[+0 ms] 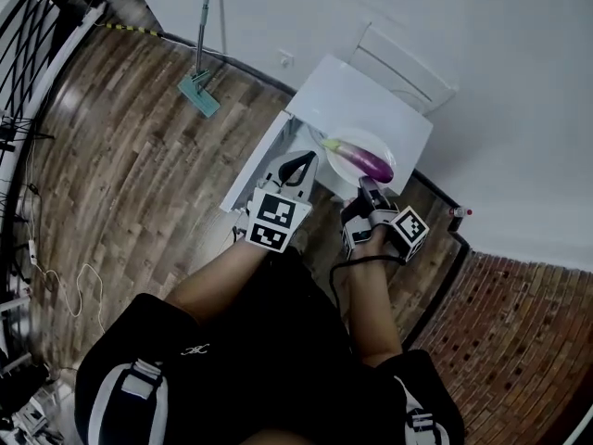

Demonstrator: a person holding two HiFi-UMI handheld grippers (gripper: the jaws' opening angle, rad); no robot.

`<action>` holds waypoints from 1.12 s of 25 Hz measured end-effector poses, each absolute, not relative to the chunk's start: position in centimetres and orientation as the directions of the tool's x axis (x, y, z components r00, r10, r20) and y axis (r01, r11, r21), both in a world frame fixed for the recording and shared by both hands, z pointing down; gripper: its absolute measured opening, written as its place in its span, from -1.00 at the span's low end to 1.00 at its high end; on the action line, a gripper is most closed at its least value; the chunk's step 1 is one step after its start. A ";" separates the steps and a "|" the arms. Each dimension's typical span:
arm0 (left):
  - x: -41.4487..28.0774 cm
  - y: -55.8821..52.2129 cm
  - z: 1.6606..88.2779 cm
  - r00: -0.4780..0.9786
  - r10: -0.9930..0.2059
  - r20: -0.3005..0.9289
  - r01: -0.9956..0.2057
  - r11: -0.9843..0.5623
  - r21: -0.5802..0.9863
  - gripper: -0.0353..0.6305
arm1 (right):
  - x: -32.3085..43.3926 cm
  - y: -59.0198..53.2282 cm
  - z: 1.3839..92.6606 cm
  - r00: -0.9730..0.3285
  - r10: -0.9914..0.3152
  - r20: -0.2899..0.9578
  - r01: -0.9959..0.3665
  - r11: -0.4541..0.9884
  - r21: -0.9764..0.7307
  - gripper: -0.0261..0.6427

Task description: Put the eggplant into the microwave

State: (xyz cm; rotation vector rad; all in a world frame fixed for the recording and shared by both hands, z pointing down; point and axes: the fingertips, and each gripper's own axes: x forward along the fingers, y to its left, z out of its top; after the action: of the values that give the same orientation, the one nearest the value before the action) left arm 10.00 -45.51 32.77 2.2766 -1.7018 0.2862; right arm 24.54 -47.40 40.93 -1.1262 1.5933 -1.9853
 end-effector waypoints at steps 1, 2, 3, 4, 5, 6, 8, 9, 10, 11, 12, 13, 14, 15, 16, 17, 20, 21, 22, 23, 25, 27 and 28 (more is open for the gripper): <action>9.9 -45.1 33.4 0.280 -0.902 0.329 -0.960 -0.258 0.110 -0.89 | 24.3 -47.2 41.7 -0.623 -0.692 0.364 -0.203 -0.306 -0.930 -0.83; 9.7 -44.8 34.1 0.276 -0.901 0.335 -0.961 -0.251 0.118 -0.89 | 24.0 -47.1 42.4 -0.628 -0.687 0.366 -0.205 -0.308 -0.929 -0.83; 9.5 -44.5 34.9 0.273 -0.899 0.341 -0.961 -0.244 0.127 -0.89 | 23.6 -46.8 43.2 -0.632 -0.682 0.368 -0.205 -0.312 -0.928 -0.83; 9.2 -44.1 35.7 0.271 -0.898 0.347 -0.962 -0.236 0.138 -0.89 | 23.1 -46.5 43.9 -0.637 -0.675 0.373 -0.205 -0.318 -0.925 -0.83; 8.9 -43.5 36.5 0.268 -0.896 0.353 -0.962 -0.228 0.149 -0.89 | 22.6 -46.0 44.7 -0.640 -0.667 0.382 -0.209 -0.327 -0.922 -0.83; 8.6 -42.9 37.4 0.264 -0.895 0.358 -0.962 -0.220 0.159 -0.89 | 22.3 -45.4 45.6 -0.640 -0.660 0.394 -0.218 -0.335 -0.917 -0.83; 8.1 -41.5 39.0 0.255 -0.896 0.363 -0.964 -0.204 0.172 -0.89 | 21.8 -44.0 47.5 -0.637 -0.647 0.419 -0.236 -0.354 -0.905 -0.83; 7.8 -40.9 39.8 0.248 -0.899 0.361 -0.965 -0.197 0.173 -0.89 | 21.5 -43.4 48.5 -0.635 -0.642 0.428 -0.238 -0.365 -0.900 -0.83; 7.5 -40.6 40.6 0.242 -0.902 0.358 -0.966 -0.190 0.174 -0.89 | 21.2 -42.8 49.7 -0.635 -0.638 0.437 -0.235 -0.379 -0.895 -0.83; 7.1 -40.3 41.4 0.236 -0.905 0.355 -0.967 -0.184 0.175 -0.89 | 20.9 -42.4 50.9 -0.633 -0.633 0.446 -0.233 -0.394 -0.889 -0.83; 6.8 -40.1 42.3 0.233 -0.907 0.352 -0.968 -0.180 0.178 -0.89 | 20.6 -42.1 52.1 -0.630 -0.630 0.454 -0.232 -0.405 -0.884 -0.83; 6.6 -39.9 43.2 0.232 -0.907 0.351 -0.968 -0.177 0.180 -0.89 | 20.3 -42.0 53.3 -0.627 -0.632 0.456 -0.230 -0.408 -0.883 -0.83; 6.4 -39.8 44.1 0.231 -0.908 0.350 -0.968 -0.176 0.180 -0.89 | 20.1 -42.0 54.4 -0.626 -0.636 0.452 -0.225 -0.408 -0.885 -0.83; 6.2 -39.7 45.0 0.229 -0.909 0.349 -0.968 -0.175 0.180 -0.89 | 19.9 -42.1 55.6 -0.624 -0.640 0.448 -0.218 -0.408 -0.886 -0.83; 6.1 -39.6 46.0 0.226 -0.910 0.349 -0.968 -0.172 0.181 -0.89 | 19.8 -42.2 56.7 -0.621 -0.645 0.445 -0.210 -0.411 -0.887 -0.83; 6.1 -39.5 46.9 0.223 -0.910 0.348 -0.969 -0.168 0.181 -0.89 | 19.8 -42.4 57.9 -0.617 -0.650 0.443 -0.201 -0.414 -0.888 -0.83; 6.2 -39.7 49.9 0.219 -0.913 0.345 -0.970 -0.167 0.175 -0.89 | 20.0 -43.8 61.2 -0.606 -0.667 0.435 -0.180 -0.417 -0.891 -0.83; 6.2 -40.1 50.9 0.220 -0.914 0.341 -0.970 -0.169 0.173 -0.89 | 20.0 -44.6 62.2 -0.600 -0.675 0.429 -0.172 -0.416 -0.893 -0.83; 6.2 -40.4 51.9 0.221 -0.915 0.336 -0.970 -0.171 0.172 -0.89 | 20.0 -45.5 63.2 -0.594 -0.683 0.424 -0.163 -0.414 -0.896 -0.83; 6.2 -40.7 53.0 0.221 -0.917 0.332 -0.970 -0.173 0.169 -0.89 | 20.0 -46.3 64.3 -0.588 -0.692 0.418 -0.154 -0.411 -0.898 -0.83; 6.4 -41.4 55.2 0.224 -0.919 0.326 -0.971 -0.181 0.156 -0.89 | 20.1 -48.0 66.4 -0.575 -0.708 0.411 -0.143 -0.407 -0.902 -0.83; 6.5 -42.2 57.7 0.230 -0.919 0.320 -0.970 -0.189 0.154 -0.89 | 19.9 -49.7 68.4 -0.569 -0.719 0.400 -0.142 -0.393 -0.909 -0.83; 6.5 -42.6 58.9 0.233 -0.920 0.316 -0.969 -0.193 0.154 -0.89 | 19.7 -50.6 69.4 -0.569 -0.723 0.392 -0.144 -0.381 -0.913 -0.83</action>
State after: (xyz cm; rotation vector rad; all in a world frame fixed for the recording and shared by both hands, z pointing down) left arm 6.48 -42.60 58.92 2.1938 -1.7540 0.2182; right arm 19.71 -50.58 69.41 -1.1683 1.4478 -2.0054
